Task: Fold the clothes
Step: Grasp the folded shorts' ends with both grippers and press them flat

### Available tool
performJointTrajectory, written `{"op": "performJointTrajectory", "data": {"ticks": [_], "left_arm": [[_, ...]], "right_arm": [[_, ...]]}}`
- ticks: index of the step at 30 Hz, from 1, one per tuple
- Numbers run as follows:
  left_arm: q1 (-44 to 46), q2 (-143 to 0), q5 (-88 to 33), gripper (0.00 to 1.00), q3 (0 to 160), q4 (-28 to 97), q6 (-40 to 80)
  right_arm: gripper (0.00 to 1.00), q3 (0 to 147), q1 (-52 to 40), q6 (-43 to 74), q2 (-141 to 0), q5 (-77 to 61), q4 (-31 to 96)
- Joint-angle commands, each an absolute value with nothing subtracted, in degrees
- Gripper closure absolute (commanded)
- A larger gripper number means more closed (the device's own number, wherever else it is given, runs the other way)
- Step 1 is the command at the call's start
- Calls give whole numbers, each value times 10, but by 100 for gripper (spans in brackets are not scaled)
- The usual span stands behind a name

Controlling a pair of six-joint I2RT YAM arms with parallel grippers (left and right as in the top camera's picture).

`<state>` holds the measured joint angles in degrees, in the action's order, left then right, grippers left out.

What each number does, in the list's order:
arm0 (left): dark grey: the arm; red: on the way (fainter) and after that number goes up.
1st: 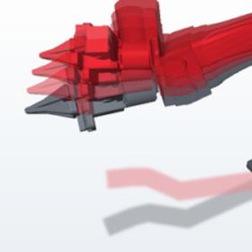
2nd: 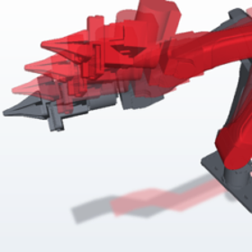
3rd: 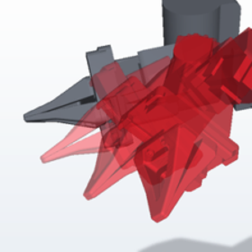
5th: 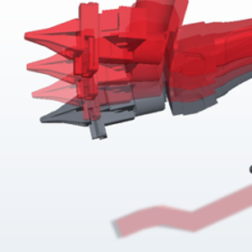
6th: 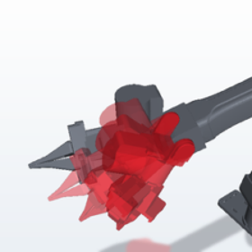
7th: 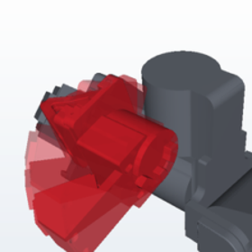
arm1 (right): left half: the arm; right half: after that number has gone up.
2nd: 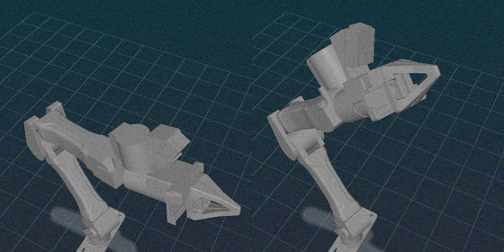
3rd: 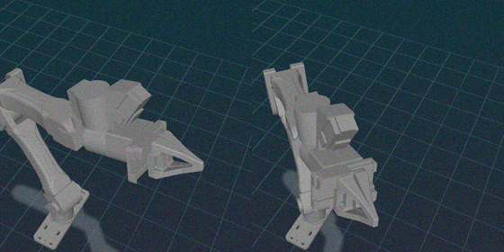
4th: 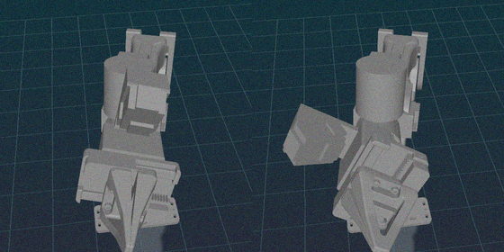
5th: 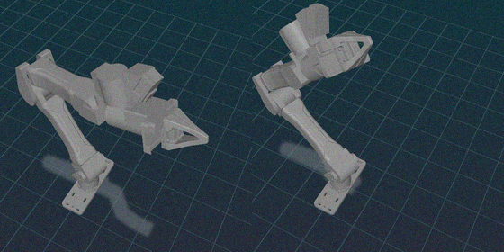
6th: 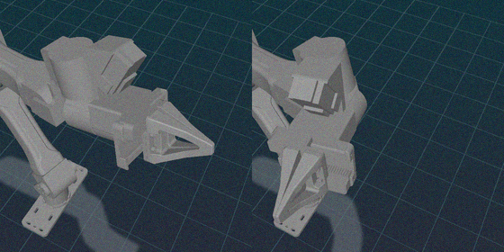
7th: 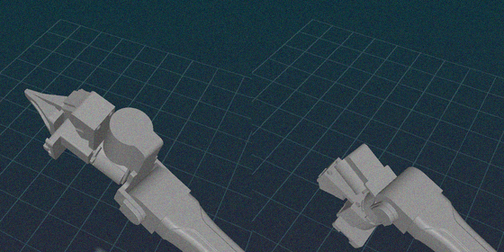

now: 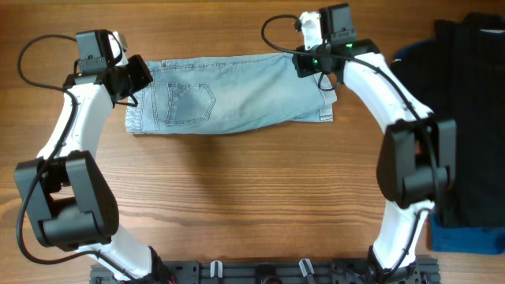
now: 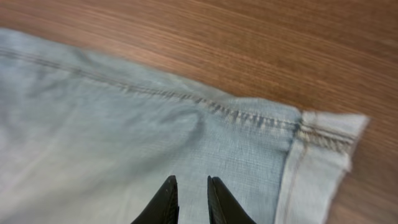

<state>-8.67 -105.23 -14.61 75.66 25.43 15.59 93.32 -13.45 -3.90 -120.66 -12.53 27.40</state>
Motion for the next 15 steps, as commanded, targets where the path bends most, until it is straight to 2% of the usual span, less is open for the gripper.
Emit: {"op": "performJointTrajectory", "data": {"ticks": [1,7,15], "left_arm": [[-84,-1067,-140,96,761,252,154],[-85,-1130,-134,96,761,224,154],[-85,-1232,-122,96,761,118,154]], "right_arm": [[83,929,-133,-30,-1247,-113,231],[82,929,-130,-30,-1280,-41,159],[78,929,-101,-28,-1335,22,173]]}}
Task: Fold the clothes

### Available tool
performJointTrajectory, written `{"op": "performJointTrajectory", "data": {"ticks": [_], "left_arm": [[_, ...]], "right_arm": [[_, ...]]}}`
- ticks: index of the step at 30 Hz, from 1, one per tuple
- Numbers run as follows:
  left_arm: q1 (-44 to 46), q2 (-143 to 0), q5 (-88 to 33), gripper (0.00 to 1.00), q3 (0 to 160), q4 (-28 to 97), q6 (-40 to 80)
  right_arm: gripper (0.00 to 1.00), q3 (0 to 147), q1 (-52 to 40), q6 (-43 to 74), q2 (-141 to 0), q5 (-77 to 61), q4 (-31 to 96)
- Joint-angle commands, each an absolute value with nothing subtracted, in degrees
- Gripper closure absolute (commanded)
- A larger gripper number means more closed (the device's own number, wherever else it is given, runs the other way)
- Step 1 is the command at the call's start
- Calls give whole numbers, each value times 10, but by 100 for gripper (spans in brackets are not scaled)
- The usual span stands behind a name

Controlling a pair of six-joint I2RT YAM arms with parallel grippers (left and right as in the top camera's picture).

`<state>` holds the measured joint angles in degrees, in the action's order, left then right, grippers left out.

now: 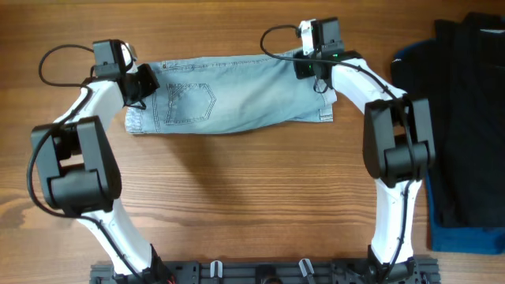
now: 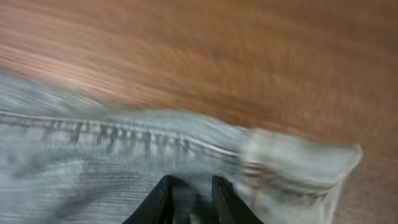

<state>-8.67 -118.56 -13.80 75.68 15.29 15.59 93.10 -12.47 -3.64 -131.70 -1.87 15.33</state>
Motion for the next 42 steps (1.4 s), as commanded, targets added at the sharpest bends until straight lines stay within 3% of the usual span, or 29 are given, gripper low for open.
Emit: {"op": "performJointTrajectory", "data": {"ticks": [1,4,8,12,17,23,25,27,28,29,34,42], "left_arm": [[-85,-1243,-99,96,761,108,154],[-85,-1238,-94,96,762,84,154],[-85,-1120,-109,96,772,82,155],[-85,-957,-109,96,772,202,155],[-84,-920,-136,96,770,425,229],[-61,-931,-154,90,770,461,230],[-61,-931,-154,83,770,462,230],[-61,-931,-154,59,770,462,230],[-61,-931,-154,19,770,462,230],[-61,-931,-154,0,770,462,230],[-61,-931,-154,0,770,461,230],[-61,-931,-154,0,770,461,230]], "right_arm": [[78,929,-89,-28,-1335,21,180],[75,929,-67,-28,-1333,-15,179],[73,930,-67,-28,-1281,-15,151],[68,930,-74,-25,-1173,-38,228],[68,930,-84,-28,-1058,-204,396],[73,930,-116,-29,-1055,-307,457],[74,929,-140,-30,-1055,-307,463],[74,929,-158,-29,-1055,-307,463],[72,929,-170,-29,-1055,-304,465],[71,929,-174,-29,-1055,-298,467],[57,929,-177,-30,-1055,-276,472],[56,929,-176,-30,-1055,-173,466]]}}
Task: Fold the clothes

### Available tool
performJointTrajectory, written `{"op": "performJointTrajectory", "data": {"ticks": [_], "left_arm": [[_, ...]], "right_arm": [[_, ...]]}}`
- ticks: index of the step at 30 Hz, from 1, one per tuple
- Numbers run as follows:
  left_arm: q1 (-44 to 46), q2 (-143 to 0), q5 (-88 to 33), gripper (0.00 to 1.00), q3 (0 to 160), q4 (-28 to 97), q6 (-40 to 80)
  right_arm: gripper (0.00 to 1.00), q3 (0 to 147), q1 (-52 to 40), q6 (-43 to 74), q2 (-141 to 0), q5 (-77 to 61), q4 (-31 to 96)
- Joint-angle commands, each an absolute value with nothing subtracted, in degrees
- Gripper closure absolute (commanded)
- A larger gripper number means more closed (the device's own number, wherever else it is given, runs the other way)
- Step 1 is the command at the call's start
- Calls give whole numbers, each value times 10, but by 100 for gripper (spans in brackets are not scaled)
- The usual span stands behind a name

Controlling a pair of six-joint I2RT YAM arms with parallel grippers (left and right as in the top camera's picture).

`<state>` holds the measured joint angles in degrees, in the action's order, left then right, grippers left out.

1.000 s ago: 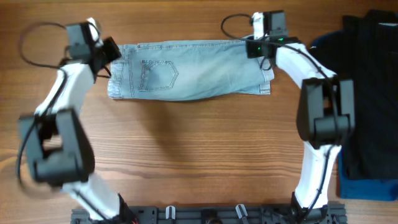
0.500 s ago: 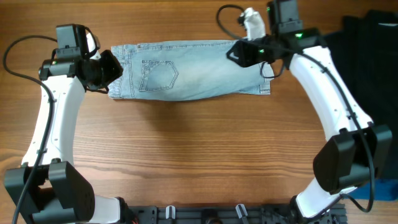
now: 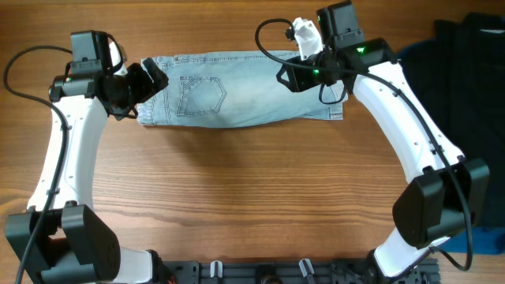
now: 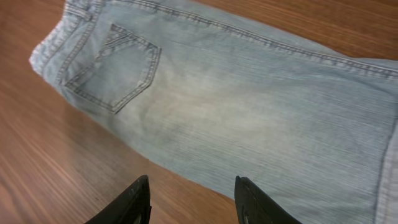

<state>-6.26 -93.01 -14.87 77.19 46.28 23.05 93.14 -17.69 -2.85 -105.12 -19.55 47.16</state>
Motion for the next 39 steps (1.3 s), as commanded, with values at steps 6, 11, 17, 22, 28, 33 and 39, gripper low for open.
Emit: {"op": "performJointTrajectory", "data": {"ticks": [6,11,17,22,28,33,39], "left_arm": [[-61,-931,-154,0,770,461,230],[-61,-931,-154,0,770,461,230],[-61,-931,-154,0,770,461,230],[-61,-931,-154,0,770,461,230],[-61,-931,-154,0,770,420,230],[-61,-931,-154,0,770,420,230],[-61,-934,-148,0,771,291,232]], "right_arm": [[62,929,-177,-23,-1055,-180,463],[88,929,-178,-15,-1056,-220,474],[96,898,-178,-15,-1081,-253,473],[96,885,-182,-48,-1171,-298,429],[95,886,-181,-58,-1206,-310,406],[96,887,-182,-35,-1206,-352,399],[96,886,-182,58,-1206,-361,377]]}}
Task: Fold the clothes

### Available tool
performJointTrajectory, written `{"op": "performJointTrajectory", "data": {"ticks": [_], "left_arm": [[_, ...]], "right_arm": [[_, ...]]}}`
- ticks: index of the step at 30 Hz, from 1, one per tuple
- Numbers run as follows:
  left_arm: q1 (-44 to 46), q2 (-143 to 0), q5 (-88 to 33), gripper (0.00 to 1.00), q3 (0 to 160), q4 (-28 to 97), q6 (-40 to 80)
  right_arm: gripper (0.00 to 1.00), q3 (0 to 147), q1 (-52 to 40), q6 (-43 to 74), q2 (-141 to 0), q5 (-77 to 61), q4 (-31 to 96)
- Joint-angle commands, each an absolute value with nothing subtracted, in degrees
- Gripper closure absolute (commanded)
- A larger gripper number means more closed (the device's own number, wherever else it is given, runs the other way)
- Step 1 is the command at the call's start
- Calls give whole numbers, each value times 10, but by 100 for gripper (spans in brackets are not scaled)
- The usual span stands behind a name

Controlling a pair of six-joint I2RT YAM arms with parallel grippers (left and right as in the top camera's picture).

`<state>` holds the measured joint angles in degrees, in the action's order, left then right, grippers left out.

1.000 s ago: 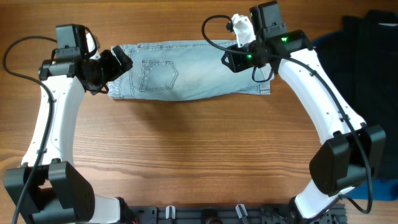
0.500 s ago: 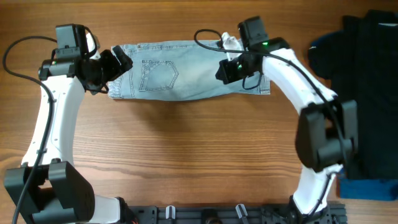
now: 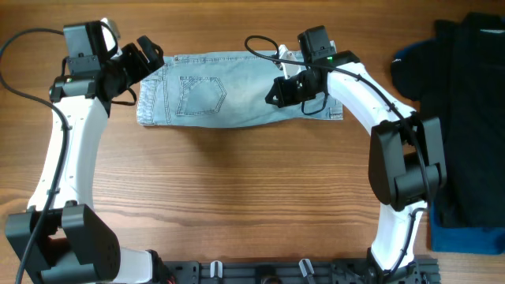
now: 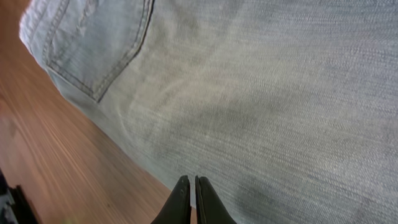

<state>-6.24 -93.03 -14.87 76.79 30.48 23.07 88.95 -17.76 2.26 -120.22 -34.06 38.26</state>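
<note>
Light blue jeans [image 3: 229, 91], folded lengthwise, lie flat across the far side of the wooden table, with the back pocket [image 3: 197, 95] facing up. My left gripper [image 3: 150, 54] stands at the waistband end on the left, its fingers apart. Over the middle of the jeans my right gripper [image 3: 274, 93] is shut. In the right wrist view its tips [image 4: 191, 182] hover close over the denim [image 4: 261, 81] by the near edge, and the fabric there lies smooth. The pocket [image 4: 99, 43] shows at the upper left.
A pile of dark clothes [image 3: 465, 102] fills the right edge of the table, with a blue garment [image 3: 465, 237] under it at the near right. Bare wood [image 3: 237, 197] runs in front of the jeans.
My right gripper was open and high over the jeans; now it is shut, closer to the denim and a little further left. My left gripper has moved toward the far edge at the waistband.
At first the right gripper was nearly shut at the far hem corner and the left one was at the waistband. Later the jeans lay slightly further right and the right gripper was open above them. Now it is shut over their middle.
</note>
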Motion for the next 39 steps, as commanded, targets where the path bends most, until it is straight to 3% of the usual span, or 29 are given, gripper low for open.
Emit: {"op": "performJointTrajectory", "data": {"ticks": [1,5,6,7,9,14,18,25,29,34,35,39], "left_arm": [[-61,-934,-152,0,770,299,232],[-15,-1013,-146,1,749,354,230],[-7,-1034,-142,7,746,344,230],[-2,-1056,-138,14,746,337,230],[1,-1098,-121,43,746,333,230],[1,-1150,-44,78,743,332,230],[1,-1170,-43,82,741,329,230],[1,-1170,-3,85,741,330,229],[1,-1158,-11,96,750,323,234],[1,-1031,-25,95,791,367,235],[-1,-983,-14,94,791,374,234],[-5,-922,-1,90,791,395,234]], "right_arm": [[96,886,-182,65,-1207,-361,372],[96,886,-182,126,-1207,-333,345],[95,886,-182,126,-1207,-326,345],[95,886,-182,127,-1207,-301,353],[95,884,-182,137,-1207,-230,373],[95,850,-181,137,-1220,-165,346],[92,846,-161,149,-1243,-174,349],[91,846,-52,105,-1243,-45,423],[91,846,-41,105,-1243,-48,412],[91,852,-42,103,-1243,-52,409],[91,873,-42,59,-1240,-87,419],[77,961,-40,46,-1192,-149,510]]}}
